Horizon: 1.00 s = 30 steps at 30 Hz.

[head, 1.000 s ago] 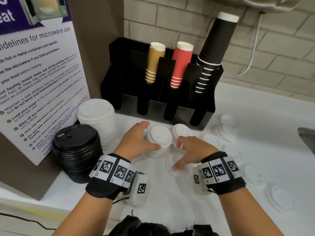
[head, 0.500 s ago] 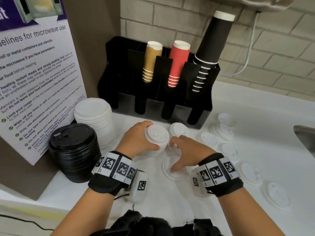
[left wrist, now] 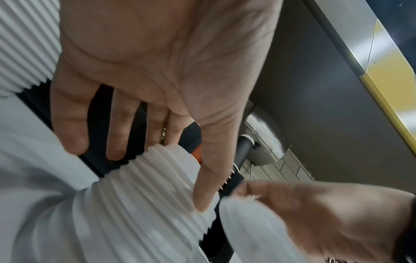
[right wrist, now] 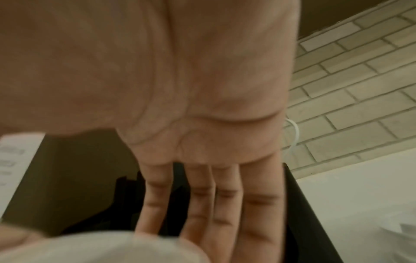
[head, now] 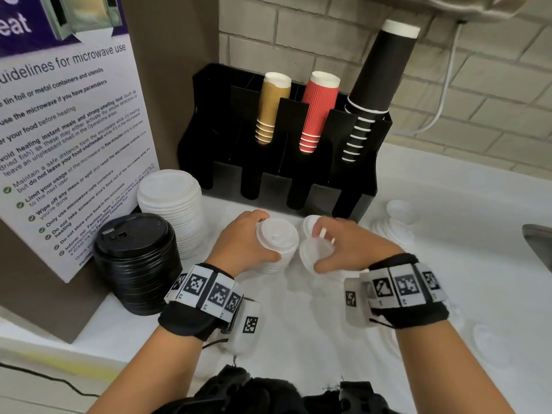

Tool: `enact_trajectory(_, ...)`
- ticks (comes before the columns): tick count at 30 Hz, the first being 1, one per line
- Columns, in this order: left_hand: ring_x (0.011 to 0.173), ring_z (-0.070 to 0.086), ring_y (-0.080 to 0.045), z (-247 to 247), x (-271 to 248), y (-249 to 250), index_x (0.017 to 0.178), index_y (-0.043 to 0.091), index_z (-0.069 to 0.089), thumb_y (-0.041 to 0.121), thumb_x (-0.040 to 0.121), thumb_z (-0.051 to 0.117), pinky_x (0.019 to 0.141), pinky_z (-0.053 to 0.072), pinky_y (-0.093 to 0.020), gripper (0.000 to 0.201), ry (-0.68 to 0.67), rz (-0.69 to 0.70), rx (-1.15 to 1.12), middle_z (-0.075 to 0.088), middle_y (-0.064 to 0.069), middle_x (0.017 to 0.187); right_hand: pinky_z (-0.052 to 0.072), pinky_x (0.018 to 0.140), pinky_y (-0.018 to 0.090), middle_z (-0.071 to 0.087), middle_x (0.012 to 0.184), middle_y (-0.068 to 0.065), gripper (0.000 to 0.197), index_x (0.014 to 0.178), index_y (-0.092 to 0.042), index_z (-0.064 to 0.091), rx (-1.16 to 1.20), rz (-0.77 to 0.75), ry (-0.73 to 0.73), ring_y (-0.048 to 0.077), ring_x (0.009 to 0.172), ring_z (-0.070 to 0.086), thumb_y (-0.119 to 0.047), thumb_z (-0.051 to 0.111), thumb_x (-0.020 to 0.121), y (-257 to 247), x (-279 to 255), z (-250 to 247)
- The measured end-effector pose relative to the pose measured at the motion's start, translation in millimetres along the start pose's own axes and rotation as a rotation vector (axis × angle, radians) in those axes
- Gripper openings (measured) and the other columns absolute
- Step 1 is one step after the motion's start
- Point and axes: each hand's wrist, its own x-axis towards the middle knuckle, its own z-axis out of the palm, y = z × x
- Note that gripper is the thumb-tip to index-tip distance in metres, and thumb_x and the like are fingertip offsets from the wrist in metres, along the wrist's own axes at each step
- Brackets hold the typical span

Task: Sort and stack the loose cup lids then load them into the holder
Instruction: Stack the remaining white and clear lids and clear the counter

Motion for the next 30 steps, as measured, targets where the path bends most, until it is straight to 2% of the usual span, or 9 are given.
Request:
enact_trajectory(4, 0.109, 0.054, -0.016, 0, -1, -1, 0.130, 0.022, 0.050, 0.024, 0.065, 0.086, 0.088, 0.043, -0.027, 0.074, 0.017, -0.003, -0.024, 0.055, 0.006, 0.126, 0.047, 0.072, 0.023, 0.058, 0.102, 0.001, 0.044, 0.104, -0.031, 0.052, 0.214, -0.101, 0.172, 0.014, 0.089, 0.057, -0.034, 0.078, 0.069, -13, 13, -6)
enact_trajectory(6, 0.106, 0.055, -0.015, 1, -1, -1, 0.135, 0.023, 0.046, 0.024, 0.064, 0.087, 0.083, 0.042, -0.024, 0.082, 0.021, -0.007, -0.046, 0.054, 0.008, 0.125, 0.050, 0.080, 0.028, 0.059, 0.103, 0.002, 0.045, 0.109, -0.028, 0.055, 0.215, -0.137, 0.200, 0.015, 0.094, 0.055, -0.031, 0.078, 0.071, -25, 21, 0)
enact_trajectory(8, 0.100, 0.053, -0.013, 1, -1, -2, 0.137, 0.024, 0.042, 0.024, 0.064, 0.088, 0.076, 0.039, -0.020, 0.086, 0.024, -0.004, -0.067, 0.053, 0.010, 0.119, 0.048, 0.086, 0.030, 0.056, 0.106, 0.002, 0.050, 0.115, -0.028, 0.056, 0.165, -0.172, 0.211, 0.015, 0.098, 0.051, -0.031, 0.077, 0.071, -35, 26, 6)
enact_trajectory(13, 0.098, 0.055, -0.014, 2, 1, -4, 0.135, 0.027, 0.038, 0.023, 0.062, 0.088, 0.069, 0.042, -0.020, 0.088, 0.038, -0.001, -0.077, 0.049, 0.023, 0.095, 0.038, 0.082, 0.022, 0.048, 0.112, 0.000, 0.059, 0.124, -0.030, 0.056, 0.080, -0.218, 0.193, 0.014, 0.100, 0.049, -0.029, 0.079, 0.070, -48, 33, 10)
enact_trajectory(18, 0.102, 0.052, -0.013, 1, 1, -4, 0.143, 0.024, 0.034, 0.025, 0.064, 0.088, 0.083, 0.041, -0.027, 0.096, 0.023, -0.009, -0.079, 0.048, 0.012, 0.112, 0.040, 0.083, 0.023, 0.045, 0.116, 0.000, 0.065, 0.127, -0.028, 0.055, 0.022, -0.197, 0.173, 0.016, 0.102, 0.047, -0.027, 0.080, 0.068, -48, 35, 14)
enact_trajectory(23, 0.101, 0.057, -0.015, 0, 0, -2, 0.126, 0.027, 0.050, 0.023, 0.060, 0.088, 0.074, 0.043, -0.023, 0.076, 0.025, 0.031, -0.062, 0.057, 0.011, 0.110, 0.043, 0.080, 0.024, 0.045, 0.111, -0.001, 0.063, 0.122, -0.027, 0.055, 0.076, -0.199, 0.171, 0.016, 0.099, 0.050, -0.025, 0.083, 0.066, -44, 36, 19)
enact_trajectory(25, 0.104, 0.057, -0.016, 0, 0, -1, 0.126, 0.025, 0.052, 0.025, 0.062, 0.088, 0.079, 0.044, -0.025, 0.074, 0.024, 0.038, -0.041, 0.058, 0.009, 0.114, 0.044, 0.083, 0.023, 0.047, 0.111, -0.002, 0.061, 0.120, -0.027, 0.056, 0.144, -0.216, 0.170, 0.015, 0.100, 0.052, -0.029, 0.085, 0.066, -38, 35, 18)
enact_trajectory(28, 0.114, 0.054, -0.017, 0, 0, -1, 0.134, 0.023, 0.048, 0.028, 0.065, 0.087, 0.092, 0.043, -0.028, 0.079, 0.013, -0.001, -0.033, 0.055, 0.007, 0.126, 0.040, 0.081, 0.013, 0.053, 0.112, -0.001, 0.043, 0.116, -0.022, 0.060, 0.268, -0.151, 0.318, 0.013, 0.103, 0.055, -0.036, 0.076, 0.079, -18, 38, 9)
enact_trajectory(30, 0.113, 0.053, -0.017, 0, 1, -1, 0.132, 0.022, 0.049, 0.027, 0.066, 0.086, 0.091, 0.041, -0.027, 0.076, -0.001, -0.016, -0.051, 0.056, 0.007, 0.124, 0.038, 0.085, 0.016, 0.054, 0.117, 0.005, 0.037, 0.120, -0.017, 0.059, 0.209, -0.017, 0.418, 0.018, 0.108, 0.055, -0.033, 0.067, 0.087, -1, 42, 3)
